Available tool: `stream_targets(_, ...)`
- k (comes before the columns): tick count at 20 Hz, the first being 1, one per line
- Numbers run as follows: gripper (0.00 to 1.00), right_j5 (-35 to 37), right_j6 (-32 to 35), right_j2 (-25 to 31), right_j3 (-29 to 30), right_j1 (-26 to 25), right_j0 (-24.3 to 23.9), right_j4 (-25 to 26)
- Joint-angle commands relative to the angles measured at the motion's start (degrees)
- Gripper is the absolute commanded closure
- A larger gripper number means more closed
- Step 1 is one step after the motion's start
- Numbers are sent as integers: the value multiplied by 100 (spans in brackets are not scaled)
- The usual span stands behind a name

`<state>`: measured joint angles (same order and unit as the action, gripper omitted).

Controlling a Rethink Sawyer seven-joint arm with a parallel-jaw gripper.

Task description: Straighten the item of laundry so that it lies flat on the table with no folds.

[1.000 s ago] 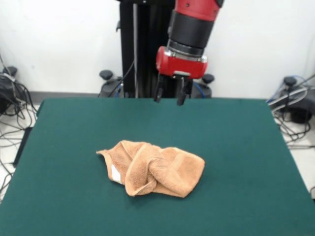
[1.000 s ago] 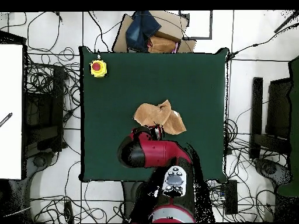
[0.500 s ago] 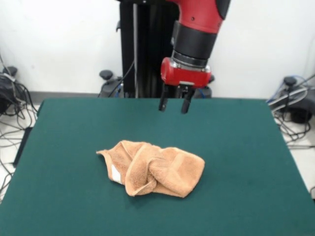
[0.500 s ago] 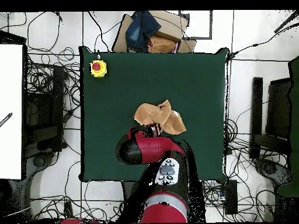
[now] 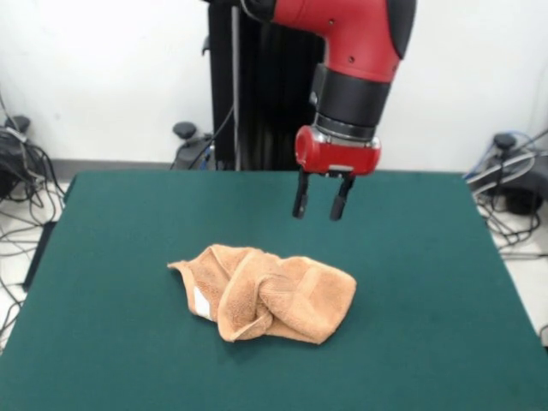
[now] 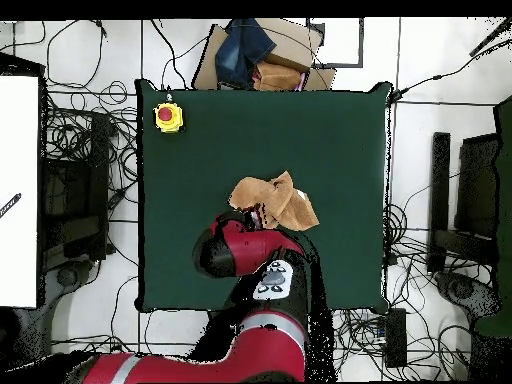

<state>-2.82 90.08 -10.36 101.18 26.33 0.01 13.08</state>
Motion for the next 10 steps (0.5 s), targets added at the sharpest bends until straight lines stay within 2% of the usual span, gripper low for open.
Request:
stream_targets(1, 0, -470, 720, 477, -424, -385, -114, 198)
stream_targets(10, 0, -678, 511, 515, -647, -491, -321, 470)
